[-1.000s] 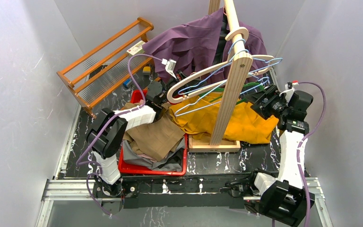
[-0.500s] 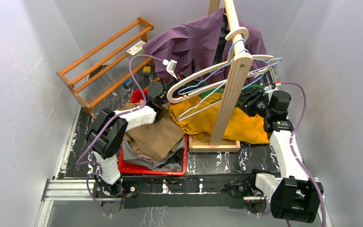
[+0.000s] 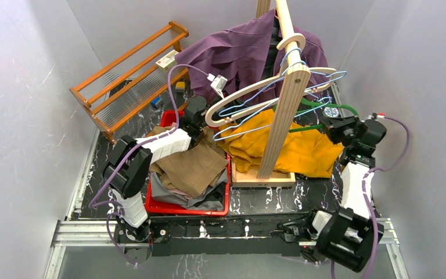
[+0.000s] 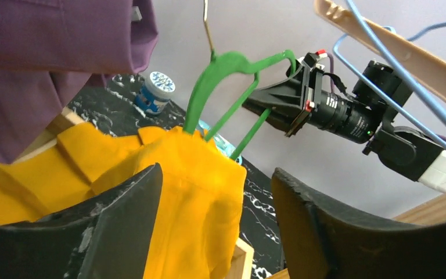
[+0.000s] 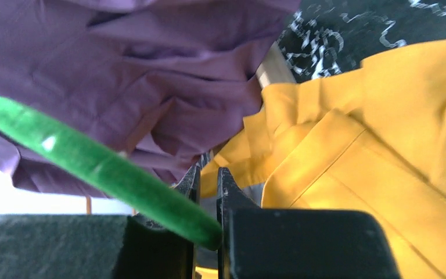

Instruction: Remove the skirt from the hanger

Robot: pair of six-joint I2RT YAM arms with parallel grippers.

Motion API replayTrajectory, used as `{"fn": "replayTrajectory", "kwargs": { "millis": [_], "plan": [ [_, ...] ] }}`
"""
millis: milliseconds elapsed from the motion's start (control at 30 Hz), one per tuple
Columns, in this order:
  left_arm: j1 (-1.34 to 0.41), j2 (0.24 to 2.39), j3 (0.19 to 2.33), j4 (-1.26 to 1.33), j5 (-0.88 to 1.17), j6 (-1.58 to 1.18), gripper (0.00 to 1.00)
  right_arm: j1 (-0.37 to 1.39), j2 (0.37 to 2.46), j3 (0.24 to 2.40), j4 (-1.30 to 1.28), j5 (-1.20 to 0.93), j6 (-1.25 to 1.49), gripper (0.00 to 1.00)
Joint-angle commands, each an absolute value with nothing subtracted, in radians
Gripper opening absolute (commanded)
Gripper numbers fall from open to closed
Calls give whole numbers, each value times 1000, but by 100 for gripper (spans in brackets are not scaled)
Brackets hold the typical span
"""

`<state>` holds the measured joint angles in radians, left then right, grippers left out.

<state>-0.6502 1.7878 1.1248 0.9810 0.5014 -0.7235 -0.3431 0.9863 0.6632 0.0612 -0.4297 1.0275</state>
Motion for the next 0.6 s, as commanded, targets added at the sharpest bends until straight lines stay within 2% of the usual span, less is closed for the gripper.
{"fn": "replayTrajectory", "kwargs": {
  "millis": [0, 67, 100, 267, 433, 567],
  "plan": [
    [-653, 1714, 1171, 780, 544, -559, 80, -495, 1045, 681, 244, -709, 1073, 0],
    [-653, 1706, 1163, 723, 554, -512, 96, -538, 1047, 693, 249, -763, 1063, 0],
    [-653, 1699, 1159, 683, 548, -485, 98, -549, 1040, 705, 229, -763, 1051, 0],
    [-649, 1670, 1132, 524, 498, -345, 98, -555, 1030, 759, 196, -744, 1011, 0],
    [-638, 1672, 1130, 361, 474, -246, 96, -557, 1014, 853, 33, -670, 922, 0],
    [-640, 1659, 1052, 455, 559, -283, 96, -558, 1026, 894, -2, -675, 918, 0]
  ]
}}
